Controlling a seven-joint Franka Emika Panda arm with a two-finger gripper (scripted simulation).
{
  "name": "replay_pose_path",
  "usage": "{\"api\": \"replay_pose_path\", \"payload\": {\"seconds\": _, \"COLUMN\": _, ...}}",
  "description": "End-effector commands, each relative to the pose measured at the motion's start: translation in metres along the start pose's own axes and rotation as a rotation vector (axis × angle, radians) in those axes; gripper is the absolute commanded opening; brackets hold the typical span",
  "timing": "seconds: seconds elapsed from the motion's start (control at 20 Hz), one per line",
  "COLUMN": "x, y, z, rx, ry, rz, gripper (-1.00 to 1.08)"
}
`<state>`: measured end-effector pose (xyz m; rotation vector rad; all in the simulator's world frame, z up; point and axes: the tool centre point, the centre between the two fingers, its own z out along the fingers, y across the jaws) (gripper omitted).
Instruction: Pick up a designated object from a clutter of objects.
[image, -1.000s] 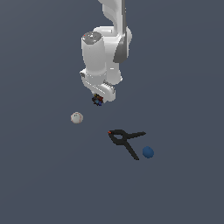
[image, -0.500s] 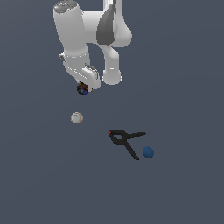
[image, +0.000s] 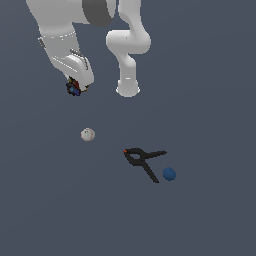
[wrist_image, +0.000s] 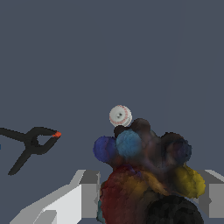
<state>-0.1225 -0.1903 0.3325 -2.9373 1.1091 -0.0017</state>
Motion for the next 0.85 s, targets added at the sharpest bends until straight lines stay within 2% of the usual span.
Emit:
{"api": "replay_pose_path", "payload": {"seconds": 0.0, "x": 0.009, "y": 0.006, "z": -0.014, "rx": -0.001, "ry": 0.0, "rz": -0.001, "gripper": -1.0}}
{"api": "replay_pose_path", "payload": {"seconds": 0.4, "x": 0.026, "y": 0.017, "z": -0.039, "rx": -0.002, "ry": 0.0, "rz": -0.002, "gripper": -1.0}}
{"api": "replay_pose_path", "payload": {"seconds": 0.8, "x": 0.028, "y": 0.018, "z": -0.041, "rx": -0.002, "ry": 0.0, "rz": -0.002, "gripper": -1.0}}
